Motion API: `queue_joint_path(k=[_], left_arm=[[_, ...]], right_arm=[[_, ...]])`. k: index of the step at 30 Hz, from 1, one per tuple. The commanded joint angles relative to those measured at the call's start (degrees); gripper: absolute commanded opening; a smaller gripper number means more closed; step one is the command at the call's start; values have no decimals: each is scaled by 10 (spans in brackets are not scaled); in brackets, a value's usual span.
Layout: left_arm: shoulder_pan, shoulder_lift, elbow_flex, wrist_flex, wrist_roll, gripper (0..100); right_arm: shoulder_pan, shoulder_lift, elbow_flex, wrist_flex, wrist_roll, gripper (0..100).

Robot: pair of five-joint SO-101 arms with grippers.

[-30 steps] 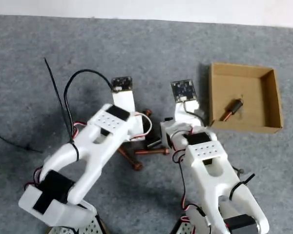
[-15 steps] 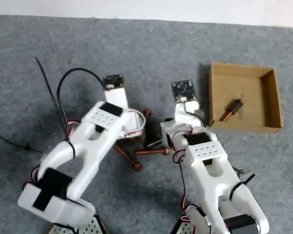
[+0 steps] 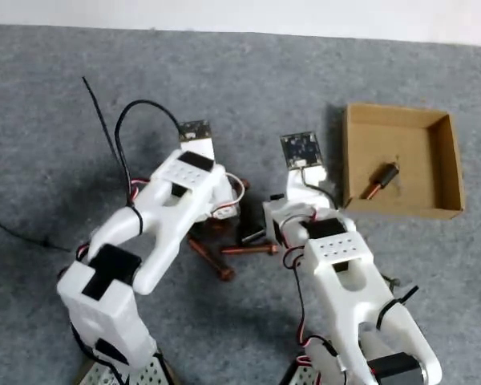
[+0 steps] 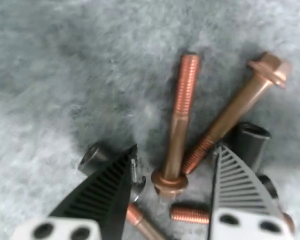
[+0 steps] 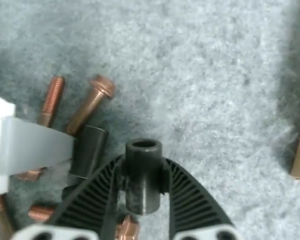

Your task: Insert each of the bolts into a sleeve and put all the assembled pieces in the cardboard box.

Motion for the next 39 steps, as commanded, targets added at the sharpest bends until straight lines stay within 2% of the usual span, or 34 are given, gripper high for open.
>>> queue_joint_path(k=[1, 7, 9, 12, 13, 15, 18, 25, 31, 33, 35, 39], left_arm=[[3, 9, -30, 10, -1, 231], [4, 14, -29, 10, -1, 224], [4, 14, -29, 10, -1, 165], [5, 15, -29, 9, -1, 15], [5, 15, -29, 9, -1, 0], [5, 14, -30, 9, -1, 27], [-3, 8, -30, 9, -2, 3], [-62, -50, -35, 10, -16, 6], [-169, -164, 26, 5, -174, 7], [-206, -184, 57, 4, -248, 8], [-233, -193, 81, -23, -357, 8], [-273, -195, 92, -52, -635, 8]], right_arm=[[1, -16, -3, -17, 6, 5], [1, -16, 0, -17, 6, 5], [1, -17, 3, -17, 6, 5], [1, -18, 3, -17, 6, 5], [1, -17, 4, -17, 6, 5], [1, -16, 5, -17, 6, 5], [1, -17, 5, -17, 7, 5], [1, -16, 13, -39, 7, 5], [1, -16, 22, -56, 7, 5], [1, -16, 22, -56, 7, 5], [1, -16, 22, -57, 7, 5], [1, -16, 22, -57, 7, 5]])
